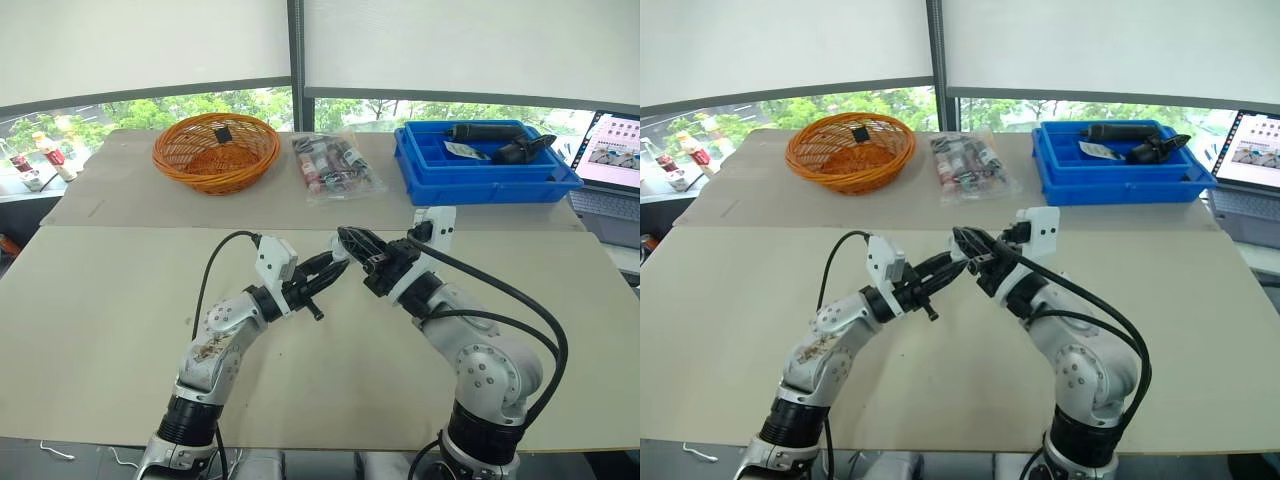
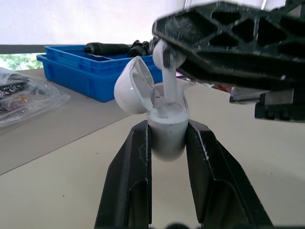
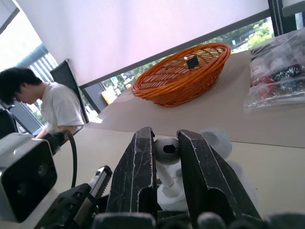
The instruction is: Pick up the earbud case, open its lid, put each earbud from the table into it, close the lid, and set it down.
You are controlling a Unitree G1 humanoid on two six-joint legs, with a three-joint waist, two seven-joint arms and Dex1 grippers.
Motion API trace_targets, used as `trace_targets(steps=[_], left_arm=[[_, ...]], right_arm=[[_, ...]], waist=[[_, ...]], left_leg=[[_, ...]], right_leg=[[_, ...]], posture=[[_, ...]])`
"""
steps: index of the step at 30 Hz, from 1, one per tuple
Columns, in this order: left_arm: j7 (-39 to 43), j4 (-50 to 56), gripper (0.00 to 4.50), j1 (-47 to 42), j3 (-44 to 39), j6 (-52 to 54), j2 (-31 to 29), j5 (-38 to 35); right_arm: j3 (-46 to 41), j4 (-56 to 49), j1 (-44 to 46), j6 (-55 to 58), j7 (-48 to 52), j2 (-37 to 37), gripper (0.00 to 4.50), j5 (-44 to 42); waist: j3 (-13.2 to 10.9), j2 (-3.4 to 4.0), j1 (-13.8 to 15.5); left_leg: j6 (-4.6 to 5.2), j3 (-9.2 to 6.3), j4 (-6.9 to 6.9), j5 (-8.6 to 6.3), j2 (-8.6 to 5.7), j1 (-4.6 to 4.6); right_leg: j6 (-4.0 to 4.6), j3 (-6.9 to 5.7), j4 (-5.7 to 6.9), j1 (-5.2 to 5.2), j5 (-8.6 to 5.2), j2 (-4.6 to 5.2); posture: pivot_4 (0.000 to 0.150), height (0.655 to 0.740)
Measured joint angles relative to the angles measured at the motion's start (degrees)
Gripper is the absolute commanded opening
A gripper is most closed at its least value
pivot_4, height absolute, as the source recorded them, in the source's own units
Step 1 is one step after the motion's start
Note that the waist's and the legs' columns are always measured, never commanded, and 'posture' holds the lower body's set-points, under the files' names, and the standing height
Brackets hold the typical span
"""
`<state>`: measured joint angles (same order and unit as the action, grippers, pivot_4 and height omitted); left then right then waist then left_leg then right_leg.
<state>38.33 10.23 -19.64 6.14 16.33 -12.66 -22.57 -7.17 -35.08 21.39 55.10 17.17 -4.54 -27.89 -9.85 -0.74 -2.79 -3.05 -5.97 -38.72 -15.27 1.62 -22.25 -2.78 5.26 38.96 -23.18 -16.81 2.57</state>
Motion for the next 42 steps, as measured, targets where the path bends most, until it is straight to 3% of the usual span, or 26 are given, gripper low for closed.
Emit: trace_targets(steps=[16, 18, 22, 25, 34, 37, 42], left_arm=[[0.71, -1.20, 0.54, 0.01, 0.33, 0.27, -0.22, 0.20], [0.74, -1.23, 0.54, 0.01, 0.50, 0.26, -0.25, 0.30], [0.54, -1.51, 0.54, 0.01, 0.42, 0.25, -0.57, 0.70], [0.59, -1.45, 0.54, 0.02, 0.42, -0.05, -0.49, 0.87], [0.79, -1.21, 0.54, 0.76, -0.22, -1.48, -1.77, 1.04], [1.75, -1.29, 0.54, 1.91, -0.40, -2.78, -3.36, 1.86], [4.49, -1.63, 0.54, 4.48, -0.53, -6.23, -6.69, 3.20]], right_arm=[[8.72, 2.31, -4.26, -11.15, -1.64, 6.67, 0.34, 3.15], [9.65, 2.28, -4.61, -12.28, -1.57, 7.67, 1.37, 3.85], [11.86, 1.91, -5.11, -13.42, -1.37, 9.34, 2.68, 4.29], [12.08, 0.45, -5.10, -12.93, -1.03, 11.53, 2.68, 3.92], [-0.91, -11.79, -9.24, -6.13, 3.59, 27.15, 2.68, -6.83], [-9.57, -13.95, -16.27, -5.08, 5.39, 33.62, 2.68, -9.28], [-18.25, -11.66, -36.69, -10.19, 10.45, 39.52, 2.68, -3.17]], waist=[[0.00, 0.00, 0.11], [0.00, -0.01, 0.11], [0.00, -0.01, 0.10], [-0.01, -0.01, 0.28], [-0.02, -0.03, 0.37], [-0.02, -0.03, 0.48], [-0.02, -0.04, 1.00]], left_leg=[[0.00, 0.00, 0.00, 0.00, 0.00, -0.01], [0.00, 0.00, 0.00, 0.00, 0.00, -0.01], [0.00, 0.00, 0.00, 0.00, 0.00, -0.01], [0.00, 0.00, -0.01, 0.00, -0.01, -0.05], [0.01, 0.00, 0.01, -0.01, -0.01, -0.07], [0.02, 0.01, 0.04, -0.01, -0.01, -0.07], [0.03, 0.06, 0.07, -0.02, -0.01, -0.03]], right_leg=[[0.00, 0.02, -0.05, 0.01, 0.00, 0.00], [0.00, 0.02, -0.05, 0.01, 0.00, 0.00], [0.00, 0.02, -0.06, 0.01, -0.01, -0.01], [0.00, 0.01, -0.08, 0.01, -0.01, 0.01], [-0.01, 0.01, -0.23, 0.06, -0.01, 0.01], [-0.01, 0.01, -0.32, 0.12, -0.01, 0.01], [-0.02, 0.06, -0.41, 0.18, -0.02, 0.01]], posture=[[0.150, 0.7136], [0.150, 0.7136], [0.150, 0.7136], [0.150, 0.7136], [0.150, 0.7136], [0.150, 0.7136], [0.150, 0.7136]])
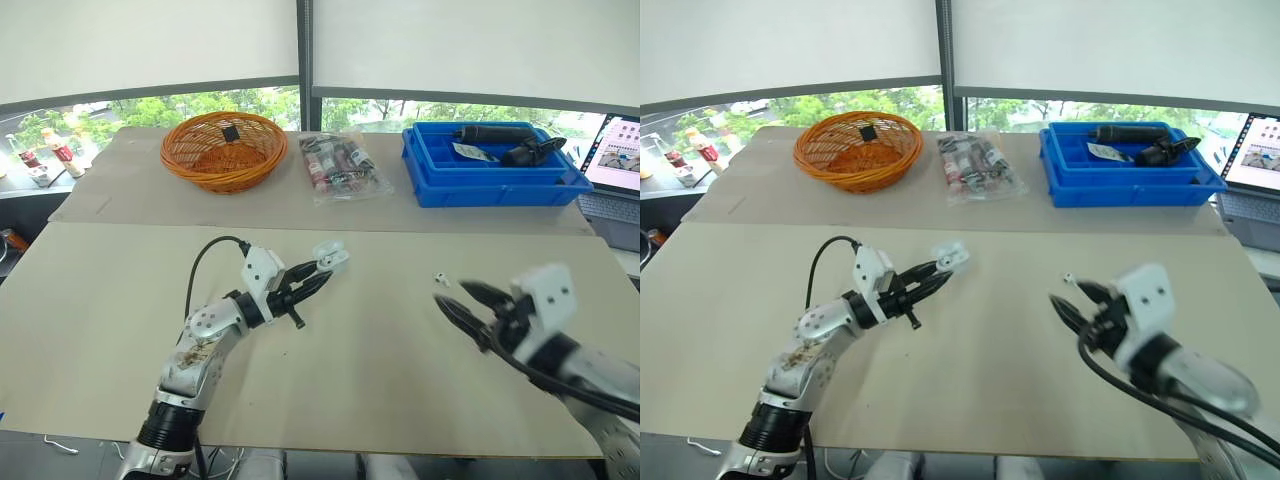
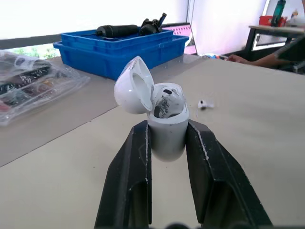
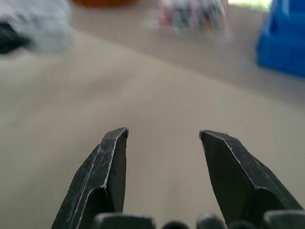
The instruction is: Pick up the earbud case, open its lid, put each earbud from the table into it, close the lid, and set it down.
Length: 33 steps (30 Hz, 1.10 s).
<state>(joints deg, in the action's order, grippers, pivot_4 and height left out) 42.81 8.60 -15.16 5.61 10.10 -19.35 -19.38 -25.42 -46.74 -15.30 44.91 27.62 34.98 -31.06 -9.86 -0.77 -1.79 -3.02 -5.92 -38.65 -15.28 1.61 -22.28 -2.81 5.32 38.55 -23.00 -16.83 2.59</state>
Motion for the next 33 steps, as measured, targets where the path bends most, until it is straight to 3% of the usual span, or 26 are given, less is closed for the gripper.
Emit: trace_targets(steps=[2, 8, 11, 17, 25, 28, 33], left_arm=[[0.72, -0.13, 0.54, 0.58, 0.21, -0.36, -0.25, 0.25], [1.79, -0.12, 0.54, 2.29, 0.25, -1.94, -1.35, 0.35], [1.82, 0.09, 0.54, 3.16, 0.24, -2.23, -1.78, 1.01], [1.71, 1.41, 0.54, 4.70, 0.39, -2.34, -1.92, 1.29], [1.06, 3.19, 0.54, 5.64, 1.37, -2.32, -1.52, 1.44], [0.89, 3.26, 0.54, 5.76, 1.57, -2.30, -1.49, 1.45], [0.65, 3.26, 0.54, 5.76, 1.61, -2.30, -1.52, 1.44]], right_arm=[[-0.34, 1.70, -6.50, -4.33, 2.43, 0.62, 2.68, 3.40], [-2.66, 8.22, -17.49, -16.65, 9.95, 0.67, 4.49, 9.10], [-4.29, 11.84, -16.67, -19.58, 12.48, 2.09, 4.50, 9.58], [-0.03, 18.09, 0.61, -17.99, 11.70, 6.19, 4.50, 9.60], [16.12, 42.41, 30.48, -14.83, 10.74, 5.43, 4.50, 14.24], [19.54, 52.12, 36.92, -15.81, 11.24, 4.08, 4.50, 16.39], [22.51, 60.91, 40.43, -16.61, 13.29, 3.70, 4.50, 18.15]], waist=[[0.00, 0.00, -0.03], [-0.03, -0.01, -0.49], [-0.04, -0.03, -0.70], [-0.05, -0.03, -0.74], [-0.05, -0.01, -0.29], [-0.05, 0.00, -0.08], [-0.05, 0.01, 0.10]], left_leg=[[0.00, 0.07, 0.00, 0.00, 0.00, 0.08], [0.01, 0.09, 0.03, -0.01, 0.04, 0.65], [0.01, 0.13, 0.03, -0.01, 0.04, 0.68], [0.01, 0.15, 0.07, -0.01, 0.06, 0.70], [0.02, 0.13, 0.10, -0.02, 0.03, 0.55], [0.05, 0.12, 0.11, -0.03, 0.04, 0.43], [0.05, 0.12, 0.06, -0.03, 0.04, 0.44]], right_leg=[[-0.01, 0.05, 0.02, 0.05, -0.01, 0.00], [-0.06, 0.05, -0.13, 0.71, -0.04, -0.02], [-0.07, 0.09, -0.21, 0.76, -0.04, -0.03], [-0.03, 0.11, -0.24, 0.77, -0.01, -0.06], [-0.06, 0.06, -0.49, 0.72, 0.02, 0.02], [-0.06, 0.05, -0.49, 0.62, 0.02, 0.02], [-0.06, 0.05, -0.46, 0.61, 0.02, 0.02]], posture=[[0.150, 0.7136], [0.150, 0.7136], [0.150, 0.7136], [0.150, 0.7136], [0.150, 0.7136], [0.150, 0.7136], [0.150, 0.7136]])
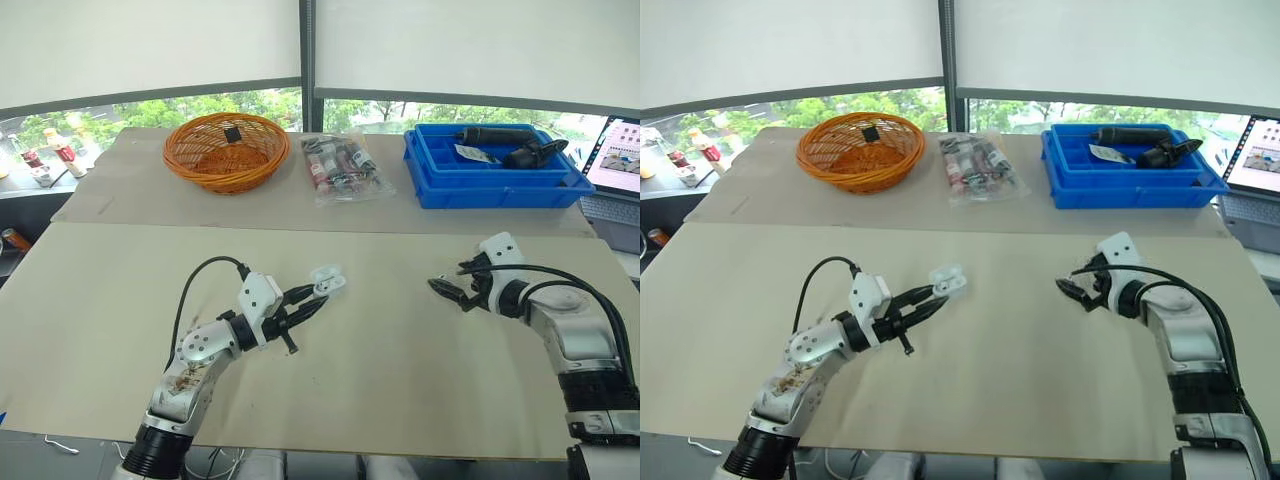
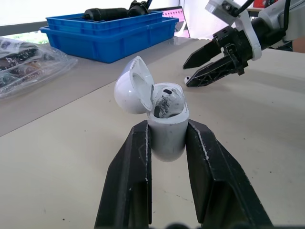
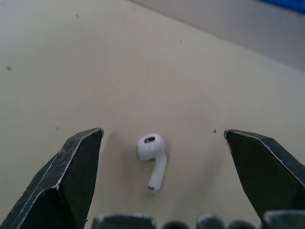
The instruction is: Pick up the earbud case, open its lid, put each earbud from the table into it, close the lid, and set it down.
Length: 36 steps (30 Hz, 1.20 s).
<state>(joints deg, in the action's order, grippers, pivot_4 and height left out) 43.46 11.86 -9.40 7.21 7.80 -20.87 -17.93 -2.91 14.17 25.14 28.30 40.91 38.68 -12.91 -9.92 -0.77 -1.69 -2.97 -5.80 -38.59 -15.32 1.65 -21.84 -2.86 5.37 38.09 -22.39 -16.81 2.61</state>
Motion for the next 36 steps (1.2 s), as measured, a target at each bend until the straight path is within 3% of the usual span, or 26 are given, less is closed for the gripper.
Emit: trace_targets(steps=[1, 3, 14, 20, 27, 36], left_arm=[[0.00, 0.00, 0.54, 0.00, 0.00, 0.00, -0.01, 0.00], [0.01, 0.00, 0.54, -0.03, 0.00, 0.00, -0.04, 0.00], [0.20, -0.13, 0.54, -1.17, 0.08, -0.04, 0.02, 0.00], [0.14, -0.11, 0.54, -0.81, 0.32, -0.09, 0.11, 0.01], [-0.31, 1.67, 0.54, 2.22, 0.15, 0.25, -0.54, -0.04], [-1.05, 6.38, 0.54, 6.59, 0.36, 2.63, -1.16, -0.23]], right_arm=[[0.15, 0.56, 0.24, -0.01, 0.33, -0.03, 4.50, 0.21], [0.38, 1.04, 0.67, 0.08, 0.97, -0.02, 3.98, 0.42], [-0.11, -2.24, -1.41, 0.70, -0.11, -0.94, 0.33, 0.86], [0.79, -12.57, -8.62, 0.51, 2.85, 2.21, 0.33, 0.99], [1.36, -30.39, -25.48, -6.36, 16.80, 16.20, 0.33, 0.47], [-2.74, -29.25, -36.98, -27.08, 29.88, 27.60, 0.33, 3.07]], waist=[[0.01, 0.02, -0.06], [0.01, 0.03, -0.20], [0.02, 0.03, -0.63], [0.02, 0.04, -0.51], [0.01, 0.04, -0.11], [-0.02, -0.01, -0.42]], left_leg=[[0.00, 0.00, 0.00, 0.00, 0.00, 0.01], [0.00, 0.00, 0.00, 0.00, 0.02, 0.05], [0.00, -0.01, -0.01, 0.00, 0.02, 0.09], [0.01, -0.02, 0.00, 0.00, 0.02, 0.07], [0.02, -0.02, -0.04, -0.01, 0.01, 0.06], [0.02, 0.01, -0.04, -0.01, 0.01, 0.15]], right_leg=[[0.00, 0.01, 0.02, 0.00, 0.00, 0.00], [0.00, -0.01, 0.02, 0.04, 0.00, -0.01], [0.00, -0.01, 0.02, 0.08, 0.00, -0.02], [-0.01, -0.02, 0.01, 0.08, 0.00, -0.01], [-0.03, -0.02, -0.02, 0.11, -0.01, 0.00], [-0.03, 0.01, -0.02, 0.17, -0.01, -0.01]], posture=[[0.150, 0.7136], [0.150, 0.7136], [0.150, 0.7136], [0.150, 0.7136], [0.150, 0.7136], [0.150, 0.7136]])
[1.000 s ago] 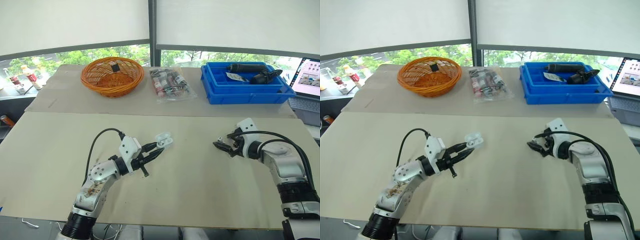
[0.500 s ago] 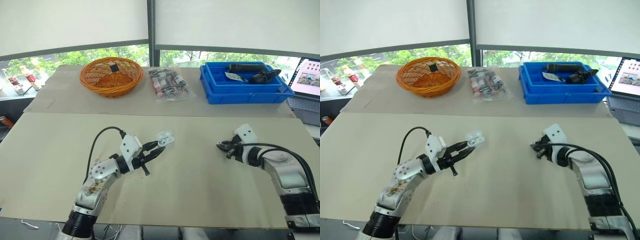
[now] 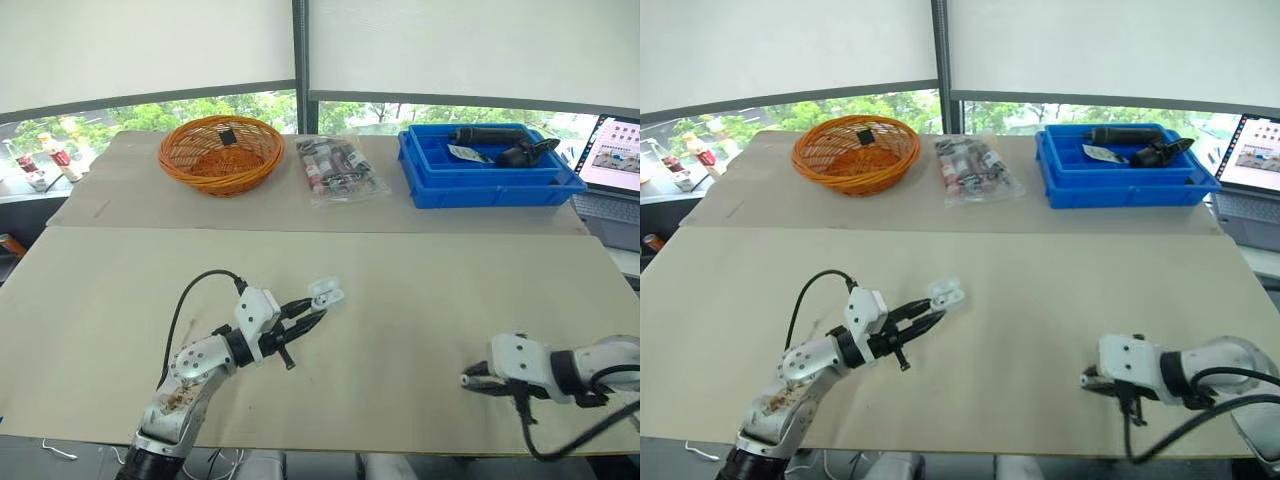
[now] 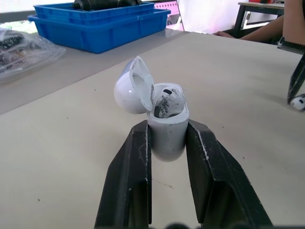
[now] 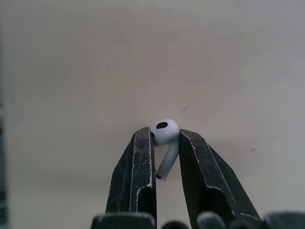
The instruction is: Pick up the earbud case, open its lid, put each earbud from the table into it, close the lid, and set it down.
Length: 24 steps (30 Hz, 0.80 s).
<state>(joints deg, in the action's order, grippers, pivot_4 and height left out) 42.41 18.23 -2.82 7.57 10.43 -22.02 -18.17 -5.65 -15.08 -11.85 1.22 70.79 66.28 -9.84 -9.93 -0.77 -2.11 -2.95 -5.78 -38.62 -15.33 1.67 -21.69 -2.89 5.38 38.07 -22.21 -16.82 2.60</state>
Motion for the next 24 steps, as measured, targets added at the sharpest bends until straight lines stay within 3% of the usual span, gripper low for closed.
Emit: trace_targets(steps=[7, 15, 16, 22, 24], left_arm=[[-0.45, 2.08, 0.54, 1.02, 0.16, 0.92, 0.03, -0.03], [-0.55, 2.75, 0.54, 1.64, 0.17, 2.23, -0.16, -0.16], [-0.55, 2.83, 0.54, 1.64, 0.17, 2.27, -0.16, -0.17], [-0.55, 3.56, 0.54, 1.64, 0.38, 2.37, -0.14, -0.17], [-0.53, 3.56, 0.54, 1.64, 0.51, 2.38, -0.14, -0.17]], right_arm=[[-0.60, 4.15, -1.49, -9.23, 2.43, 0.56, 0.33, 1.30], [0.47, 7.81, 0.89, -11.64, 4.86, 1.46, 0.33, 1.84], [0.48, 8.11, 1.08, -11.51, 5.21, 1.66, 1.37, 1.84], [0.49, 9.47, 2.73, -11.37, 4.39, 1.60, 3.39, 2.04], [-0.01, 8.95, 2.53, -11.30, 4.02, 1.60, 3.43, 1.78]], waist=[[0.00, 0.00, 0.07], [0.00, -0.02, 0.54], [-0.01, -0.01, 0.67], [0.00, -0.01, 1.35], [0.00, -0.01, 1.41]], left_leg=[[0.00, 0.00, 0.00, 0.00, 0.00, 0.03], [0.00, 0.01, -0.04, 0.00, -0.01, 0.09], [0.00, 0.00, -0.05, 0.00, -0.01, 0.08], [0.00, 0.01, -0.06, 0.00, -0.01, 0.08], [0.00, 0.01, -0.05, 0.00, -0.01, 0.07]], right_leg=[[0.00, 0.01, 0.00, 0.05, 0.00, 0.00], [0.00, 0.01, -0.01, 0.10, 0.01, 0.01], [0.00, 0.01, -0.01, 0.10, 0.01, 0.01], [0.00, 0.01, 0.00, 0.10, 0.01, 0.01], [0.00, 0.01, -0.01, 0.10, 0.01, 0.01]], posture=[[0.150, 0.7136], [0.150, 0.7136], [0.150, 0.7136], [0.150, 0.7136], [0.150, 0.7136]])
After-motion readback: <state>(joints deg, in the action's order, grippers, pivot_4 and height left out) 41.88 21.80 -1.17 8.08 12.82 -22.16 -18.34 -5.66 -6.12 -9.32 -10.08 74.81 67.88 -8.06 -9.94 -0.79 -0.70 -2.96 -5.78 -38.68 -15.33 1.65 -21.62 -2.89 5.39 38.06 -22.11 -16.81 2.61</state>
